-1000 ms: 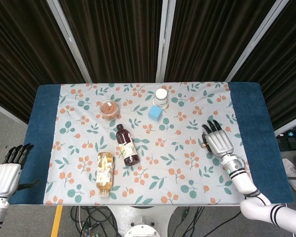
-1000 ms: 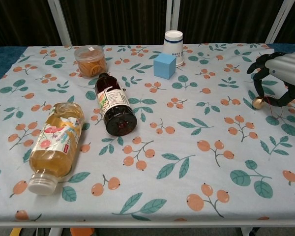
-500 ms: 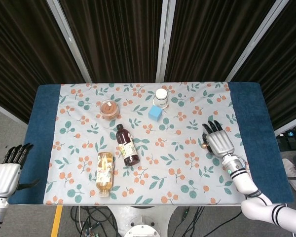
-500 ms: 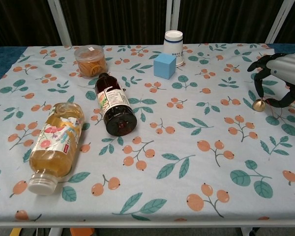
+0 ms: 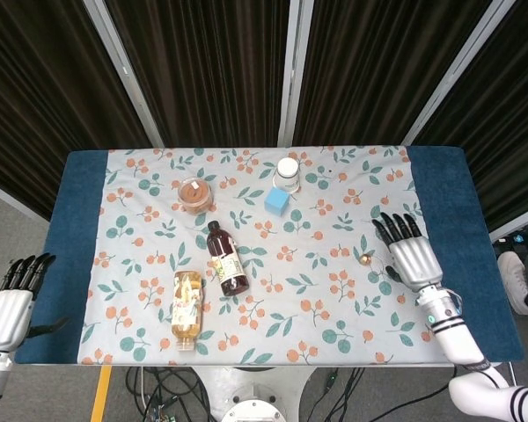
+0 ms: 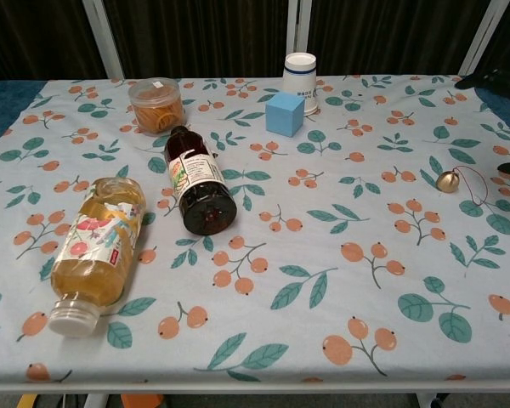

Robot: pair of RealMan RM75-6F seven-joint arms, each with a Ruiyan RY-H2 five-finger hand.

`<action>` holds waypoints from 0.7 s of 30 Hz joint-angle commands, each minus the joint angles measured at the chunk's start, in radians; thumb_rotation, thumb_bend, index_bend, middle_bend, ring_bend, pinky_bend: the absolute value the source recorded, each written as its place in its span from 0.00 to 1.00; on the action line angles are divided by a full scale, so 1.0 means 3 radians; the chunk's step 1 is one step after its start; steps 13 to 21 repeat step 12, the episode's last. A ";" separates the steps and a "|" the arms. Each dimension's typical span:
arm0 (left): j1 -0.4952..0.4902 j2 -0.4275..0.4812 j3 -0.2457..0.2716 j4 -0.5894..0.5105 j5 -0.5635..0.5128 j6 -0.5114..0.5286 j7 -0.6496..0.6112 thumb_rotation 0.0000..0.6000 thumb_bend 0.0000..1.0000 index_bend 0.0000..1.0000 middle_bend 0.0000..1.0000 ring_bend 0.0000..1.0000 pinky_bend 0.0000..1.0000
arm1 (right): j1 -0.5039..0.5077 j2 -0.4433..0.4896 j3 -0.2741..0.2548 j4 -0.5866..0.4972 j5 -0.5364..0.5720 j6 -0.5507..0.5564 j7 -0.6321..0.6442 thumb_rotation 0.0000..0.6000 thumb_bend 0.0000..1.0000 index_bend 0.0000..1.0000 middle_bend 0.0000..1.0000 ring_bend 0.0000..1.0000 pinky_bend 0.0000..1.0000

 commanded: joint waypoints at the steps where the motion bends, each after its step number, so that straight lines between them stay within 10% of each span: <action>1: 0.0006 0.0016 -0.0006 -0.0014 0.0002 0.0017 0.0002 1.00 0.00 0.06 0.05 0.00 0.04 | -0.0550 0.0244 -0.0209 -0.0201 -0.0356 0.0771 0.0371 1.00 0.13 0.00 0.00 0.00 0.00; 21: 0.0026 0.0030 -0.0018 -0.0014 -0.0021 0.0040 0.0048 1.00 0.00 0.06 0.05 0.00 0.04 | -0.1091 0.0288 -0.0310 0.0064 -0.0440 0.1298 0.0816 1.00 0.13 0.00 0.00 0.00 0.00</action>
